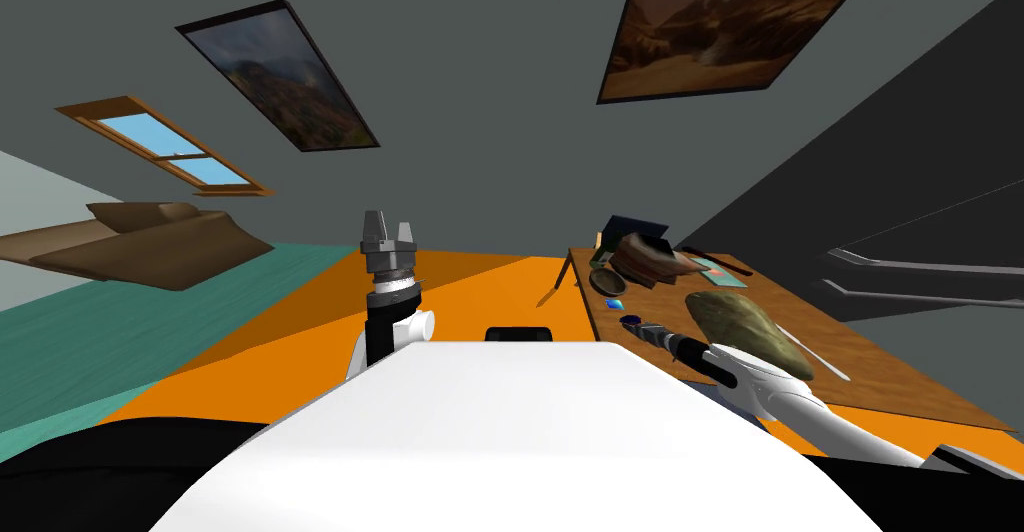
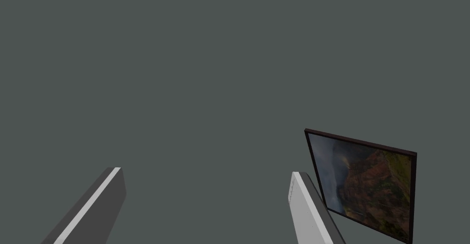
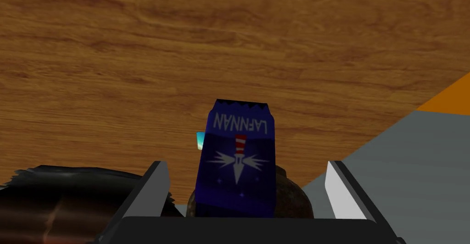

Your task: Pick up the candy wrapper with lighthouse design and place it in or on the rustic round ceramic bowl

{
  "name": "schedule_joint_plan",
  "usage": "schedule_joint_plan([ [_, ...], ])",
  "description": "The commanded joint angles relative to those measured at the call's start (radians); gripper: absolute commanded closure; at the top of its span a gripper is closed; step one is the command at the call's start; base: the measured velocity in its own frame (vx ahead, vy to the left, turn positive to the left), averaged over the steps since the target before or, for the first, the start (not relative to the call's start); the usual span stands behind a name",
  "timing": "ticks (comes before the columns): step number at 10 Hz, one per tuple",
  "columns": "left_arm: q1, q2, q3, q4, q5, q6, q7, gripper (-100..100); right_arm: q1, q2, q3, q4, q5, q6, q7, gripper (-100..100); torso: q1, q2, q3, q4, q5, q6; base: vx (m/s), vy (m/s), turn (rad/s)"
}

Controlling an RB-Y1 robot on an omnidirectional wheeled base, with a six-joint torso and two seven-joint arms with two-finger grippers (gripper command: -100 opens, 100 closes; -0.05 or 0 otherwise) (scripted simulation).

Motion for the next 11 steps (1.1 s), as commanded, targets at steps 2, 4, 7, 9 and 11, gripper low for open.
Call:
schedule_joint_plan([
  [2,0.0,0.0,0.0,0.0,0.0,0.0,0.0,0,-0.016,0.053,-0.005,0.027,0.004,0.025,0.024,-100,-0.002,0.0,0.0,0.0,-0.001,0.0,0.009,-0.045,0.081],
  [4,0.0,0.0,0.0,0.0,0.0,0.0,0.0,0,-0.02,0.057,-0.002,0.029,0.005,0.027,0.022,-100,-0.005,0.0,0.0,0.0,-0.001,0.0,0.006,-0.047,0.038],
  [7,0.0,0.0,0.0,0.0,0.0,0.0,0.0,0,-0.021,0.058,-0.002,0.03,0.005,0.028,0.023,100,-0.001,0.001,0.0,0.0,-0.001,0.0,0.0,-0.002,-0.001],
  [9,0.0,0.0,0.0,0.0,0.0,0.0,0.0,0,-0.021,0.058,-0.002,0.03,0.005,0.028,0.023,100,-0.001,0.0,0.0,0.0,-0.001,0.0,0.0,0.0,0.0],
  [11,0.0,0.0,0.0,0.0,0.0,0.0,0.0,0,-0.008,0.027,-0.002,0.013,0.002,0.013,0.012,100,-0.001,0.0,0.0,0.0,-0.001,0.0,-0.002,0.021,-0.05],
])
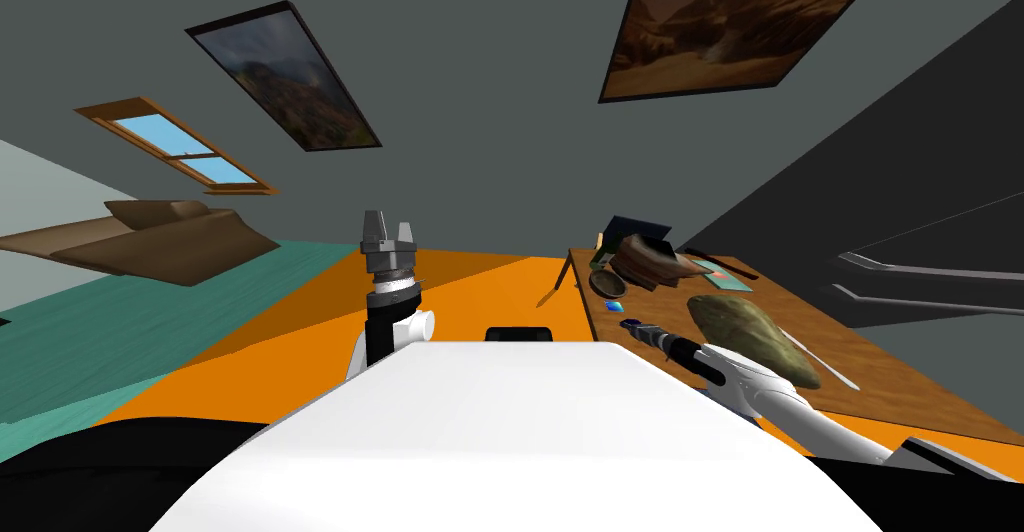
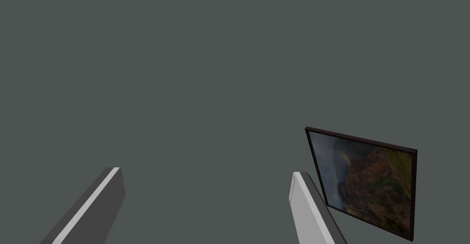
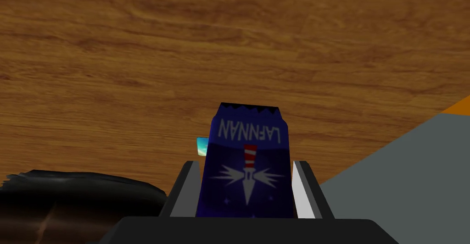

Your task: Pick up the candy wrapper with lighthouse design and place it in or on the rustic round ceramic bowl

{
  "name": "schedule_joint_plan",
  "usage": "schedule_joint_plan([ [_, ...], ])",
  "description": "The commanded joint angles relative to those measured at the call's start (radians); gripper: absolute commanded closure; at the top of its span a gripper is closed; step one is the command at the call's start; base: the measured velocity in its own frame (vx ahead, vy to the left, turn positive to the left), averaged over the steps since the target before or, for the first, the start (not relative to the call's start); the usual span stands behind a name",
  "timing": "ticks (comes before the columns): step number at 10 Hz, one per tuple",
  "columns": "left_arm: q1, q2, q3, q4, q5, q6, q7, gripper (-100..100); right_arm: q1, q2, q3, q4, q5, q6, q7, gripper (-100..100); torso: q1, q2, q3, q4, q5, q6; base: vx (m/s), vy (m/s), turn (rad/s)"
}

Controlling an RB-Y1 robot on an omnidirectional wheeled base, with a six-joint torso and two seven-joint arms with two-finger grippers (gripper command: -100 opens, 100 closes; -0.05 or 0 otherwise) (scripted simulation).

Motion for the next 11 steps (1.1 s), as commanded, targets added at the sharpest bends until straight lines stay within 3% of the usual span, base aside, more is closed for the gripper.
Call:
schedule_joint_plan([
  [1,0.0,0.0,0.0,0.0,0.0,0.0,0.0,0,0.013,-0.031,0.003,-0.022,-0.002,-0.01,-0.016,100,0.0,0.0,0.0,0.0,0.0,0.0,-0.01,0.062,-0.092],
  [2,0.0,0.0,0.0,0.0,0.0,0.0,0.0,0,0.012,-0.021,0.0,-0.016,-0.002,-0.006,-0.007,100,0.002,0.001,0.0,0.0,0.0,-0.001,-0.007,0.025,-0.021],
  [3,0.0,0.0,0.0,0.0,0.0,0.0,0.0,0,0.014,-0.023,0.001,-0.018,-0.002,-0.007,-0.009,0,0.0,0.0,0.0,0.001,0.0,-0.001,-0.002,0.005,0.0],
  [4,0.0,0.0,0.0,0.0,0.0,0.0,0.0,0,0.037,-0.05,0.019,-0.028,0.005,-0.002,-0.027,100,-0.001,0.0,0.0,0.0,0.0,-0.001,0.005,0.059,-0.218],
  [8,0.0,0.0,0.0,0.0,0.0,0.0,0.0,0,0.105,-0.153,0.07,-0.065,0.025,0.013,-0.093,100,0.007,0.002,0.001,0.0,0.002,0.003,0.027,0.117,-0.304],
  [11,0.0,0.0,0.0,0.0,0.0,0.0,0.0,0,0.13,-0.209,0.09,-0.088,0.032,0.012,-0.13,100,0.005,-0.002,-0.001,0.0,0.002,-0.001,0.047,0.071,-0.149],
])
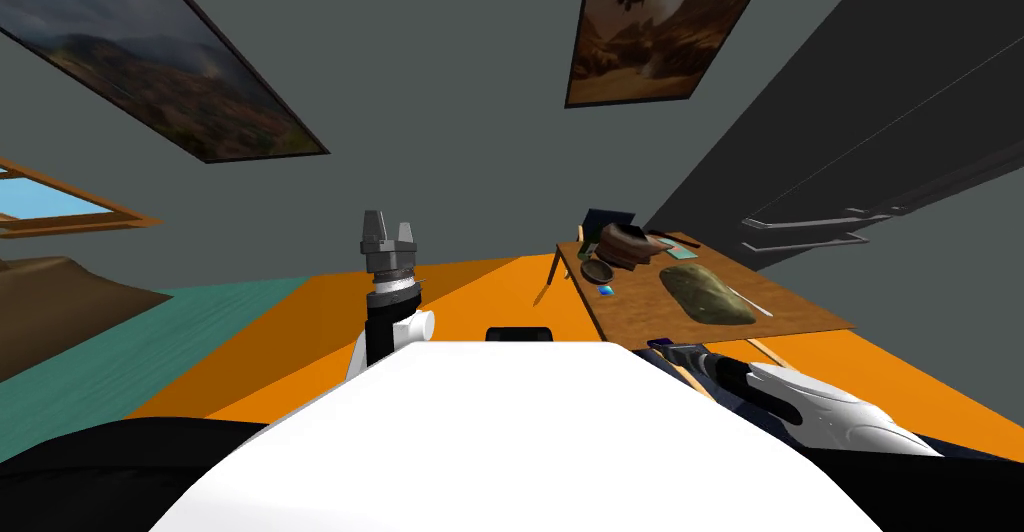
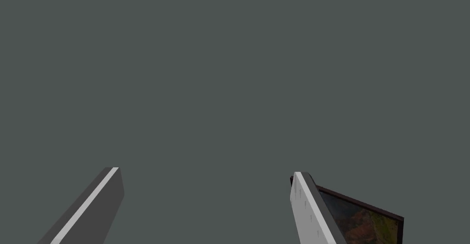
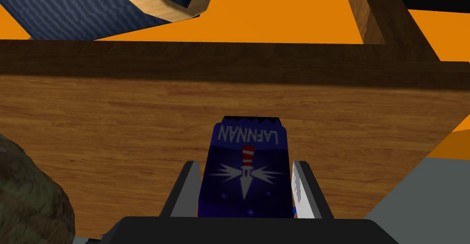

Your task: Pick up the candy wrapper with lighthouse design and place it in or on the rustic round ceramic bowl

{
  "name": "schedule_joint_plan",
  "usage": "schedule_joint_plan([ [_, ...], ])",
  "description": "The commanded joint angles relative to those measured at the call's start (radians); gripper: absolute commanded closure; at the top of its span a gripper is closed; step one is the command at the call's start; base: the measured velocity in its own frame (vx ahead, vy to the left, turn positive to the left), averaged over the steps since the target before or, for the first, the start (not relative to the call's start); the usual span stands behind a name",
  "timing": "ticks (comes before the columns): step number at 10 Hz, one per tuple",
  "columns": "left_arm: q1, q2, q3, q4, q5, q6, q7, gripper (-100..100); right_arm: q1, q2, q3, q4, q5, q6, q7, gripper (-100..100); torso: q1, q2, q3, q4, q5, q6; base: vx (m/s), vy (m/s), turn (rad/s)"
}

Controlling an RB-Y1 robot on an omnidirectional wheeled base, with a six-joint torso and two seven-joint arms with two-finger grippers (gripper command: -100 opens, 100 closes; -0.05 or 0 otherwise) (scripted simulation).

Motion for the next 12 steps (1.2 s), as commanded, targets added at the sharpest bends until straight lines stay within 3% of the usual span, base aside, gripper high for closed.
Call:
schedule_joint_plan([
  [1,0.0,0.0,0.0,0.0,0.0,0.0,0.0,0,0.011,-0.028,0.007,-0.01,0.002,-0.003,-0.019,100,0.0,0.0,0.0,0.0,0.0,0.0,0.041,0.045,-0.156],
  [5,0.0,0.0,0.0,0.0,0.0,0.0,0.0,0,0.005,-0.114,0.006,-0.052,-0.011,-0.04,-0.083,100,-0.002,-0.004,-0.002,0.0,-0.001,-0.003,0.078,0.039,-0.051],
  [12,0.0,0.0,0.0,0.0,0.0,0.0,0.0,0,-0.041,-0.235,-0.044,-0.075,-0.063,-0.143,-0.132,100,-0.001,-0.006,-0.003,0.0,-0.002,-0.007,0.104,0.041,0.159],
])
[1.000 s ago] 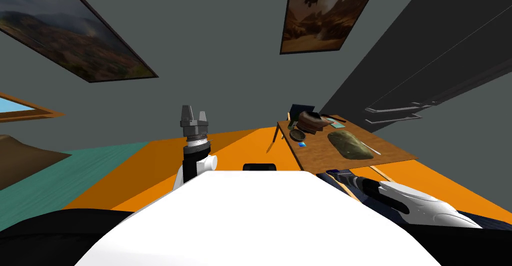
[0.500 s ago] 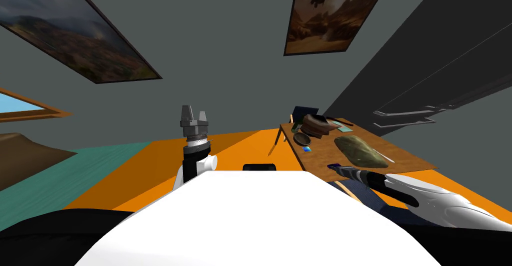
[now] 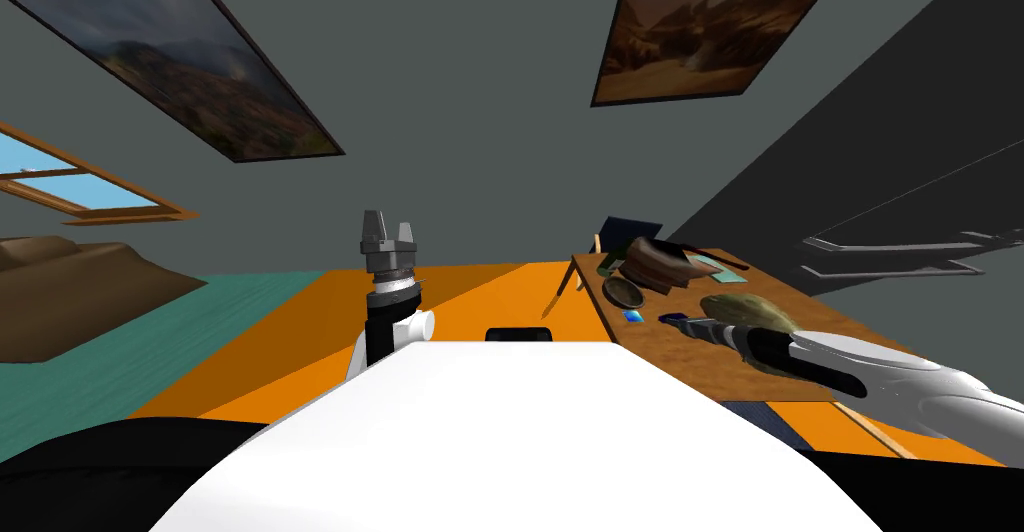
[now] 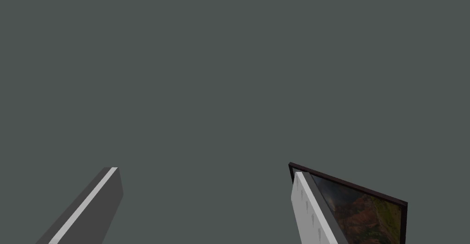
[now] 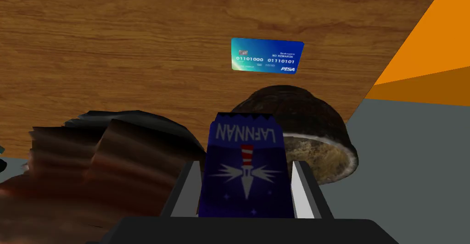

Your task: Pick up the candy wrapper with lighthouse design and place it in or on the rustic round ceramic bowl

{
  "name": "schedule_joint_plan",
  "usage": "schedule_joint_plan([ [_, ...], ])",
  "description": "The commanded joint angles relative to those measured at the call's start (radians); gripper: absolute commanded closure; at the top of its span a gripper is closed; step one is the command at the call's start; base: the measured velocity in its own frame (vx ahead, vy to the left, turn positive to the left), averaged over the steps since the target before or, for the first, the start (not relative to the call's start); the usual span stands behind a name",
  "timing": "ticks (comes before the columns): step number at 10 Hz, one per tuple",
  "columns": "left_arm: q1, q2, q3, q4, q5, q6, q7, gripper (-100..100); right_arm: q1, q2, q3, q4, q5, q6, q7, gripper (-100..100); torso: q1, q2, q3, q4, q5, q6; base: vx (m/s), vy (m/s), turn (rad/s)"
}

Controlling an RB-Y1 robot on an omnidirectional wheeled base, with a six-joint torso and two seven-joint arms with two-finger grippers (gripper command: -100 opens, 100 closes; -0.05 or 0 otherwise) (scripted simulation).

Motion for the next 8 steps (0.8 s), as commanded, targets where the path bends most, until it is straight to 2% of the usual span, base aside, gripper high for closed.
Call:
schedule_joint_plan([
  [1,0.0,0.0,0.0,0.0,0.0,0.0,0.0,0,-0.008,-0.031,-0.013,-0.019,-0.014,-0.019,-0.012,100,0.0,0.0,0.0,0.0,0.0,0.0,0.12,0.042,0.19],
  [3,0.0,0.0,0.0,0.0,0.0,0.0,0.0,0,-0.022,-0.059,-0.029,-0.021,-0.03,-0.048,-0.02,100,0.001,-0.001,-0.001,0.0,0.0,-0.001,0.108,0.048,0.212],
  [5,0.0,0.0,0.0,0.0,0.0,0.0,0.0,0,-0.025,-0.056,-0.032,-0.01,-0.03,-0.057,-0.014,100,-0.002,0.004,0.002,0.0,-0.001,0.002,0.041,-0.002,0.031],
  [6,0.0,0.0,0.0,0.0,0.0,0.0,0.0,0,-0.026,-0.057,-0.032,-0.014,-0.03,-0.055,-0.015,-100,-0.003,0.008,0.004,0.0,-0.002,0.004,0.008,0.001,0.005],
  [8,0.0,0.0,0.0,0.0,0.0,0.0,0.0,0,-0.026,-0.057,-0.032,-0.013,-0.03,-0.055,-0.015,-100,-0.004,0.011,0.006,0.001,-0.002,0.004,0.0,0.0,0.0],
])
